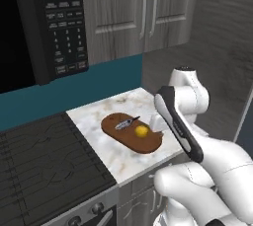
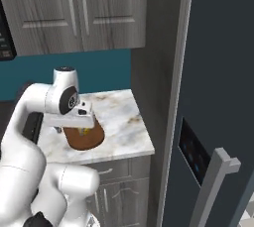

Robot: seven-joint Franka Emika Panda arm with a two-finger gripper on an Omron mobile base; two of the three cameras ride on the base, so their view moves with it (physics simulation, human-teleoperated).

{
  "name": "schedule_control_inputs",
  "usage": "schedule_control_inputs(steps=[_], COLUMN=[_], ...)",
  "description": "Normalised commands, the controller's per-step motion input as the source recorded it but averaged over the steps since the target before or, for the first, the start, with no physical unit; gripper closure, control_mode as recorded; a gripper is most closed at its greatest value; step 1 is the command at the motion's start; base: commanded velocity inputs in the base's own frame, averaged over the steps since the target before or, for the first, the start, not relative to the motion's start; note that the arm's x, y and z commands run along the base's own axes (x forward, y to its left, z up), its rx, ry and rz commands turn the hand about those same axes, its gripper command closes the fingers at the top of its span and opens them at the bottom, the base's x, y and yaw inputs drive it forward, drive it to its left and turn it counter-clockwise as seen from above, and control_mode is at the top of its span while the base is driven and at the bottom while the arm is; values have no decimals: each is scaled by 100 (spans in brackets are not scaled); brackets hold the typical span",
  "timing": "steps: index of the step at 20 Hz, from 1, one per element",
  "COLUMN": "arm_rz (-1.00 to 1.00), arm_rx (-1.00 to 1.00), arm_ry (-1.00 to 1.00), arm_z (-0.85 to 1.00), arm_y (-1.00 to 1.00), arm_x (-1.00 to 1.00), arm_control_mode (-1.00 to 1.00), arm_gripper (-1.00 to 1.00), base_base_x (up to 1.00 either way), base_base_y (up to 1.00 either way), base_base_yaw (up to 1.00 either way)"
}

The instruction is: Retrieve a lemon from the fridge and place it on the cutting board with the fish.

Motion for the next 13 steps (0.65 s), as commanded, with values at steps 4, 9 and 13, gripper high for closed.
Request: schedule_control_inputs(steps=[4,9,13], arm_rz=[-25,-22,-17], arm_rx=[0,0,0], arm_ry=[-9,-16,-26], arm_z=[49,63,80], arm_y=[-18,-2,0], arm_x=[-100,-93,-61], arm_control_mode=[-100,-100,-100], arm_gripper=[-100,-100,-100], base_base_x=[0,0,0], base_base_y=[0,0,0], base_base_yaw=[0,0,0])
